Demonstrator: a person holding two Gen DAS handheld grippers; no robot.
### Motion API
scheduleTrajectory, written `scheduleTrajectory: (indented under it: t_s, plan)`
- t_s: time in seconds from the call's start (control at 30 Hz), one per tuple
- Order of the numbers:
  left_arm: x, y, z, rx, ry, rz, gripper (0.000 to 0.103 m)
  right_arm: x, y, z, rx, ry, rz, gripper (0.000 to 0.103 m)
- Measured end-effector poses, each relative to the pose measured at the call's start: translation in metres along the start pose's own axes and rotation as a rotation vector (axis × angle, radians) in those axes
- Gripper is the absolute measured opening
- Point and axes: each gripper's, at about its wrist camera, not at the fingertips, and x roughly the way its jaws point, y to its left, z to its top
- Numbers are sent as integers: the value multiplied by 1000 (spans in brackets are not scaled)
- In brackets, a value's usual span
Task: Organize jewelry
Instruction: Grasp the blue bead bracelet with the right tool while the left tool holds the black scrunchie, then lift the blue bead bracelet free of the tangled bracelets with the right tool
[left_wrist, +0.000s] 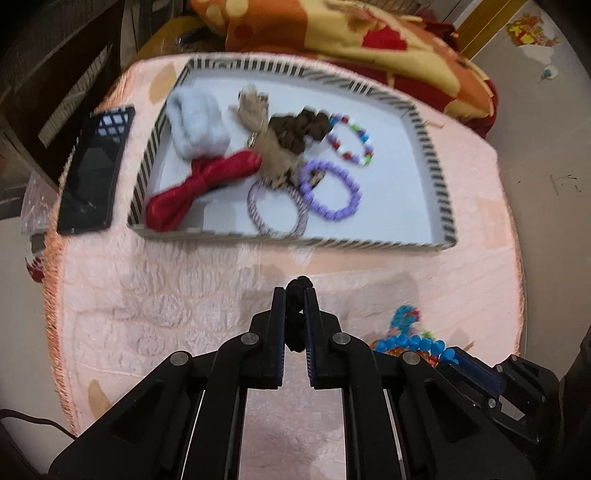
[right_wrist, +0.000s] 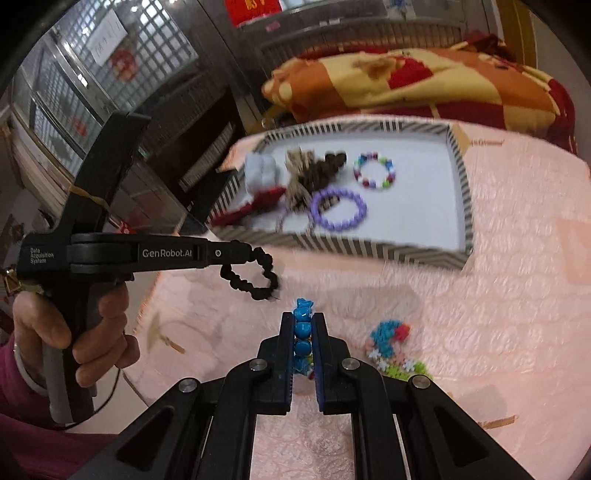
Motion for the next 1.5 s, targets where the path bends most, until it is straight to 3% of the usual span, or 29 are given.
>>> scheduleTrajectory:
  t_s: [0.27,0.47,0.67,0.97,1.33,1.5]
  plan:
    - [-27,-13,18,31,-72,-10,8,-16,-9,15,37,-36,23,8]
    - [-20,-15,18,33,-52,-7,8,8,-19,1,87,40,64,8]
    - [-7,-18,10,50,-20,3,8,40,-45,-20,111,145,-91,8]
    - [-3,-19,9,48,-11,3,8,12,-46,-15,103,75,-88,8]
    - [-3,-21,8,54,-6,1,8,54,-46,-20,60,172,-159,12]
    - [-2,-16,6,46,-1,7,8,61,-52,-21,70,182,-172,27]
